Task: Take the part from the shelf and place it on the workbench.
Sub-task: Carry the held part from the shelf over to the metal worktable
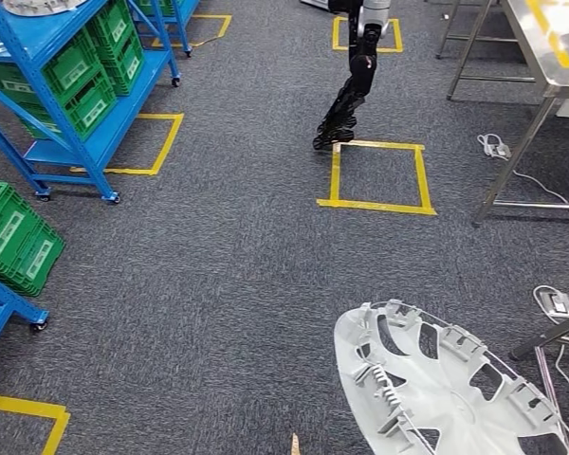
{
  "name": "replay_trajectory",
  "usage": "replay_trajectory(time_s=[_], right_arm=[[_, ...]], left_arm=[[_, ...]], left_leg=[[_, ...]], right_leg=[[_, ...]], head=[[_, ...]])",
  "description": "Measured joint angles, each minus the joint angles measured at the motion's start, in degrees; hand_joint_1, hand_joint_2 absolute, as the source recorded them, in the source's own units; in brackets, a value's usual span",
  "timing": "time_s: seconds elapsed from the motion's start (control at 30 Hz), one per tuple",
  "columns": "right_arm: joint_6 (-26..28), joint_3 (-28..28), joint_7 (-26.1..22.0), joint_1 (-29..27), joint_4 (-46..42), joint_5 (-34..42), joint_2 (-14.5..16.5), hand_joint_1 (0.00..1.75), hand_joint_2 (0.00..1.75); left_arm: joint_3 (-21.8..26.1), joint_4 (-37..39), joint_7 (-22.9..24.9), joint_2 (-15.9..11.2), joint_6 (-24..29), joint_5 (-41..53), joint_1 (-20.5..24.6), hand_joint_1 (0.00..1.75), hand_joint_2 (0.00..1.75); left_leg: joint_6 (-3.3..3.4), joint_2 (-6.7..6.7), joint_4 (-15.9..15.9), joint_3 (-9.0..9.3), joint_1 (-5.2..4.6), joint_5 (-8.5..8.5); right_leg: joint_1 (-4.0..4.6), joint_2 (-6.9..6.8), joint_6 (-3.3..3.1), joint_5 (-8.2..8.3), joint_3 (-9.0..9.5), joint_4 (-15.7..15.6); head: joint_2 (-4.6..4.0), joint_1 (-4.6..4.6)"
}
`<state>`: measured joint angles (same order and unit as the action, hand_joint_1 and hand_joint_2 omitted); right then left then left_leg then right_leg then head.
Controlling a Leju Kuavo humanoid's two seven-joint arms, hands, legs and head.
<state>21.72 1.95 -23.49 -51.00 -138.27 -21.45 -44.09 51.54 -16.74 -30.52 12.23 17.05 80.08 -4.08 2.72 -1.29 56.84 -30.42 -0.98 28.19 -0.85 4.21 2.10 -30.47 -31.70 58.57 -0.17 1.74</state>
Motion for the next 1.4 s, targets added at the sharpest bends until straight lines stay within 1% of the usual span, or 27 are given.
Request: replay_trajectory(time_s=[0.03,0.1,0.17,0.2,0.23,0.3,0.37,0.43,0.5,0.57,0.63,0.67,0.7,0.73,0.77,0.83,0.9,0.97,1.03,1.1,1.13,1.17,1.2,1.23,1.3,1.37,1.4], right_arm=[[0.0,0.2,0.0,0.2,0.0,0.0,0.2,1.75,1.75],[0.0,0.6,-0.1,0.7,0.0,0.0,0.7,1.75,1.75],[0.1,1.1,-0.1,1.0,0.1,-0.1,1.1,1.75,1.75],[0.1,1.4,0.0,1.0,0.1,-0.1,1.3,1.75,1.75],[0.2,1.7,0.1,1.1,0.2,-0.2,1.4,1.75,1.75],[0.7,2.3,0.4,1.4,0.2,-0.5,1.5,1.75,1.75],[1.2,3.1,0.7,1.8,0.3,-0.8,1.6,1.75,1.75],[1.8,4.1,1.2,2.0,0.3,-1.1,1.6,1.75,1.75],[2.8,5.0,1.8,2.1,0.3,-1.4,1.6,1.75,1.75],[3.9,6.0,2.6,2.5,0.3,-1.6,1.6,1.75,1.75],[5.1,7.0,3.1,3.1,0.4,-1.5,1.5,1.75,1.75],[5.5,7.5,3.2,3.4,0.4,-1.2,1.3,1.75,1.75],[5.8,7.9,3.3,3.7,0.5,-0.9,1.2,1.75,1.75],[6.0,8.3,3.3,4.0,0.6,-0.6,1.0,1.75,1.75],[6.0,8.6,3.3,4.3,0.7,-0.3,0.8,1.75,1.75],[5.8,9.2,3.3,5.0,1.0,0.3,0.5,1.75,1.75],[5.4,9.6,3.2,5.8,1.4,1.0,0.3,1.75,1.75],[4.9,9.9,3.0,6.2,1.6,1.6,0.2,1.75,1.75],[4.6,10.2,3.0,6.5,1.7,1.9,0.2,1.75,1.75],[4.3,10.3,2.8,6.9,1.8,2.1,0.0,1.75,1.75],[4.1,10.4,2.6,7.1,1.9,2.2,0.0,1.75,1.75],[3.7,10.4,2.5,7.2,2.0,2.4,-0.1,1.75,1.75],[3.3,10.3,2.3,7.2,2.2,2.5,-0.1,1.75,1.75],[2.9,10.2,2.1,7.2,2.3,2.6,0.0,1.75,1.75],[2.2,9.9,1.7,7.3,2.5,2.7,0.0,1.75,1.75],[1.8,9.6,1.3,7.5,2.6,2.6,0.0,1.75,1.75],[1.7,9.5,1.2,7.6,2.7,2.6,0.0,1.75,1.75]], left_arm=[[0.1,0.0,-0.1,0.0,0.0,0.0,0.0,0.00,0.00],[0.2,0.0,-0.3,0.2,0.0,0.1,0.0,0.00,0.00],[0.4,0.0,-0.4,0.3,0.0,0.1,-0.1,0.00,0.00],[0.4,0.0,-0.5,0.3,0.0,0.1,-0.1,0.00,0.00],[0.5,0.0,-0.6,0.4,-0.1,0.1,-0.1,0.00,0.00],[0.7,0.0,-0.7,0.5,-0.3,0.4,-0.1,0.00,0.00],[1.0,0.0,-0.8,0.6,-0.4,0.7,0.0,0.00,0.00],[1.2,0.0,-0.8,0.8,-0.4,1.1,0.0,0.00,0.00],[1.3,-0.1,-0.9,0.9,-0.4,1.6,0.0,0.00,0.00],[1.3,-0.1,-0.9,0.9,-0.7,2.4,-0.1,0.00,0.00],[1.3,-0.4,-0.9,1.0,-1.5,3.4,-0.4,0.00,0.00],[1.3,-0.9,-0.9,1.1,-2.2,3.9,-0.7,0.00,0.00],[1.3,-1.5,-0.9,1.2,-2.9,4.3,-1.0,0.00,0.00],[1.3,-2.3,-0.9,1.4,-3.7,4.8,-1.3,0.00,0.00],[1.4,-3.2,-0.9,1.6,-4.5,5.2,-1.6,0.00,0.00],[1.5,-5.4,-1.2,2.1,-6.2,6.1,-2.3,0.00,0.00],[1.8,-7.8,-1.6,2.6,-7.7,6.8,-2.9,0.00,0.00],[2.1,-10.0,-1.9,3.3,-8.7,7.3,-3.3,0.00,0.00],[2.3,-11.9,-2.0,4.1,-9.2,7.5,-3.5,0.00,0.00],[2.4,-13.3,-2.2,4.8,-9.6,7.7,-3.7,0.00,0.00],[2.5,-14.0,-2.4,5.0,-9.9,7.8,-3.9,0.00,0.00],[2.7,-14.7,-2.6,5.3,-10.3,7.9,-4.0,0.00,0.00],[2.8,-15.5,-2.7,5.6,-10.8,8.0,-4.1,0.00,0.00],[3.0,-16.2,-2.9,5.9,-11.1,8.2,-4.2,0.00,0.00],[3.2,-17.5,-3.0,6.5,-11.7,8.5,-4.3,0.00,0.00],[3.2,-18.5,-3.2,6.8,-11.9,8.8,-4.3,0.00,0.00],[3.3,-18.9,-3.2,6.8,-11.9,8.8,-4.3,0.00,0.00]], left_leg=[[0.20,0.54,-0.5,0.16,0.13,-0.21],[0.42,1.56,-0.8,0.18,0.23,-0.34],[0.43,2.61,-0.8,0.07,0.25,-0.30],[0.37,3.08,-0.7,0.03,0.29,-0.26],[0.24,3.50,-0.6,0.01,0.36,-0.17],[-0.34,4.22,-0.1,0.06,0.41,0.20],[-1.09,4.69,0.5,0.16,0.26,0.61],[-1.62,5.08,0.6,0.38,0.23,0.78],[-2.18,4.57,1.6,0.23,0.45,1.71],[-2.64,3.03,6.1,-1.59,0.65,4.81],[-2.63,2.12,13.8,-4.90,0.69,8.44],[-2.47,2.00,16.5,-6.12,0.67,9.14],[-2.19,1.91,17.4,-6.56,0.61,8.68],[-1.81,1.72,15.8,-6.00,0.49,7.10],[-1.35,1.23,12.4,-4.63,0.32,4.77],[-0.49,-0.96,4.9,-1.65,0.00,1.18],[-0.22,-2.29,1.5,-0.48,-0.17,0.41],[-0.18,-1.63,0.7,-0.36,-0.11,0.28],[0.15,-0.65,-0.3,-0.02,0.14,-0.16],[0.35,0.51,-0.8,0.14,0.25,-0.38],[0.37,1.09,-0.8,0.09,0.26,-0.37],[0.37,1.65,-0.7,0.06,0.26,-0.35],[0.33,2.19,-0.7,0.04,0.28,-0.30],[0.24,2.70,-0.6,0.03,0.33,-0.23],[-0.23,3.56,-0.2,0.04,0.43,0.09],[-0.96,4.14,0.5,0.05,0.30,0.61],[-1.26,4.38,0.7,0.10,0.19,0.80]], right_leg=[[0.09,-0.97,0.19,-1.30,-1.06,1.9],[0.07,-2.98,0.59,-4.93,-4.31,8.7],[-0.16,-3.61,1.11,-6.66,-6.78,14.0],[-0.33,-3.81,1.36,-5.98,-6.63,13.8],[-0.54,-4.13,1.61,-4.36,-5.27,11.4],[-0.87,-5.47,1.99,-0.97,-0.96,3.5],[-0.83,-6.07,1.50,0.13,1.32,-0.9],[-0.65,-5.45,0.52,0.05,1.26,-1.1],[-0.66,-4.95,-0.23,0.26,1.49,-1.1],[-0.68,-4.42,-0.87,0.59,1.67,-1.1],[-0.44,-3.69,-1.15,0.73,1.49,-1.1],[-0.28,-3.24,-1.19,0.74,1.47,-1.1],[-0.11,-2.75,-1.22,0.74,1.49,-1.0],[0.01,-2.25,-1.24,0.73,1.56,-1.0],[0.09,-1.76,-1.25,0.72,1.64,-1.1],[0.14,-0.84,-1.21,0.70,1.50,-1.0],[-0.03,0.04,-0.87,0.86,0.94,-0.9],[-0.23,0.56,-0.32,0.99,0.28,-1.0],[-0.16,-0.90,0.12,-0.34,-0.76,0.6],[-0.12,-3.01,0.57,-3.98,-3.45,6.5],[-0.17,-3.44,0.83,-5.87,-5.24,10.3],[-0.27,-3.63,1.10,-6.98,-6.62,13.3],[-0.38,-3.75,1.34,-6.93,-7.11,14.5],[-0.52,-3.95,1.58,-5.81,-6.49,13.4],[-0.84,-5.17,2.01,-2.08,-2.52,6.0],[-0.86,-6.08,1.75,-0.06,0.57,0.0],[-0.76,-6.12,1.38,0.02,0.97,-0.9]], head=[[0.00,-0.11],[0.00,-0.28],[0.00,-0.31],[0.00,-0.31],[0.00,-0.31],[0.00,-0.33],[-0.01,-0.25],[-0.01,-0.16],[-0.01,-0.15],[-0.01,-0.05],[0.00,0.04],[0.00,0.06],[0.00,0.06],[0.00,0.05],[0.00,0.05],[0.00,-0.01],[0.00,0.07],[0.00,0.18],[0.00,0.04],[0.00,-0.17],[0.00,-0.26],[0.00,-0.27],[0.00,-0.26],[0.00,-0.26],[0.00,-0.28],[0.00,-0.29],[0.00,-0.26]])
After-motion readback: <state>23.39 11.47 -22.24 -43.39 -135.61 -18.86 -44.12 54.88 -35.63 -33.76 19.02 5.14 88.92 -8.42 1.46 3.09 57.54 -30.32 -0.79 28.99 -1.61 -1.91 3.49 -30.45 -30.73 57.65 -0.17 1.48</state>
